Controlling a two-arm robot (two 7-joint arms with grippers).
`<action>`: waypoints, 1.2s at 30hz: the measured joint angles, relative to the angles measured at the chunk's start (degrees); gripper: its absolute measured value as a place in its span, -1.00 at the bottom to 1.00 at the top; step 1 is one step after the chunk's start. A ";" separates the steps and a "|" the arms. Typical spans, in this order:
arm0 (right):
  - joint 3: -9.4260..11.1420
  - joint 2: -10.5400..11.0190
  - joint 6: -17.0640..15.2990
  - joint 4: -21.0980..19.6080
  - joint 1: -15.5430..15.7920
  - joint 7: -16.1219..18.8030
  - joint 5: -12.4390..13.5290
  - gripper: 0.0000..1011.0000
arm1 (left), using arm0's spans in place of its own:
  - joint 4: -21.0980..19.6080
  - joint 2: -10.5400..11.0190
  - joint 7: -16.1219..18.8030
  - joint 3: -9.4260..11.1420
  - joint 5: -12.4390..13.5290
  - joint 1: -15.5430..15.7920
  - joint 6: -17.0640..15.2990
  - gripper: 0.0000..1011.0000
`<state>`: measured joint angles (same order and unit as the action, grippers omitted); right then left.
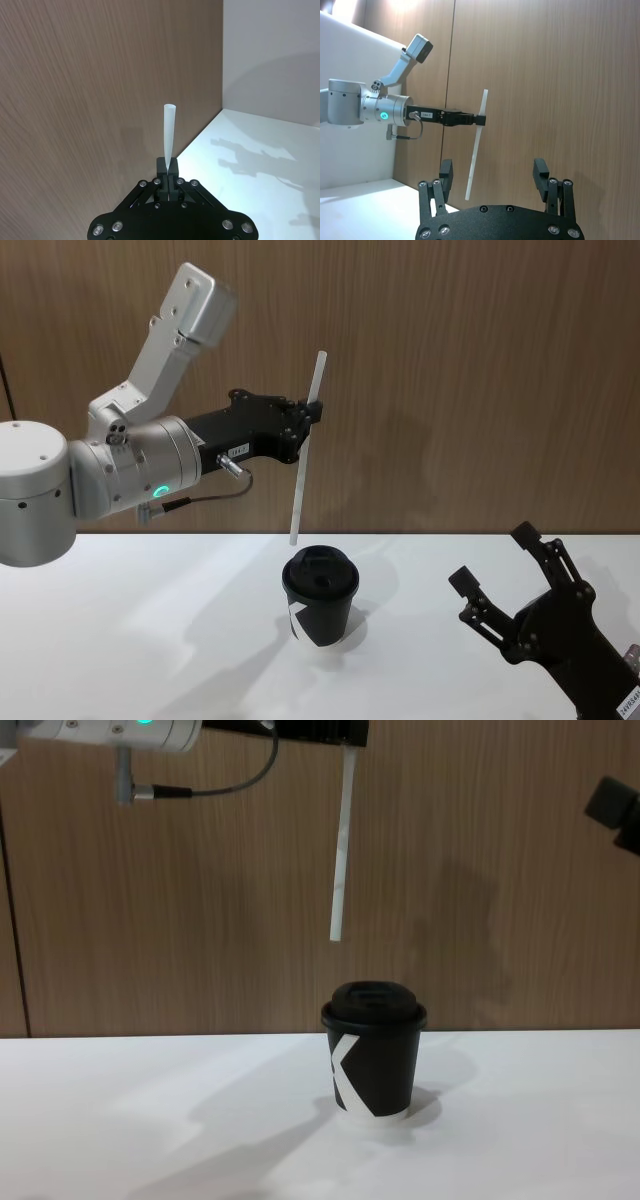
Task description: Pick up the straw with one hand, pass it to the other hand, and insert it into the cup.
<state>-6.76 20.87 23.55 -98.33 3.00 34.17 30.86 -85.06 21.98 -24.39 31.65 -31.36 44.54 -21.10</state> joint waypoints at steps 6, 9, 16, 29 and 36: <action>0.00 0.00 0.00 0.00 0.00 0.00 0.00 0.98 | 0.03 0.00 -0.01 0.00 0.00 0.00 0.00 -0.99; 0.00 0.00 0.00 0.00 0.00 0.00 0.00 0.98 | 0.03 0.00 -0.01 0.00 0.00 0.00 0.00 -0.99; 0.00 0.00 0.00 0.00 0.00 0.00 0.00 0.98 | 0.03 0.00 0.00 0.00 0.00 0.01 0.00 -0.99; 0.00 0.00 0.00 0.00 0.00 0.00 0.00 0.98 | 0.03 0.00 0.00 0.01 0.00 0.00 0.00 -0.99; 0.00 0.00 0.00 0.00 0.00 0.00 0.00 0.98 | 0.03 0.00 0.00 0.01 0.01 0.00 0.00 -0.99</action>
<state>-6.76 20.87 23.55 -98.33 3.00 34.17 30.86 -85.04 21.98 -24.39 31.65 -31.35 44.54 -21.10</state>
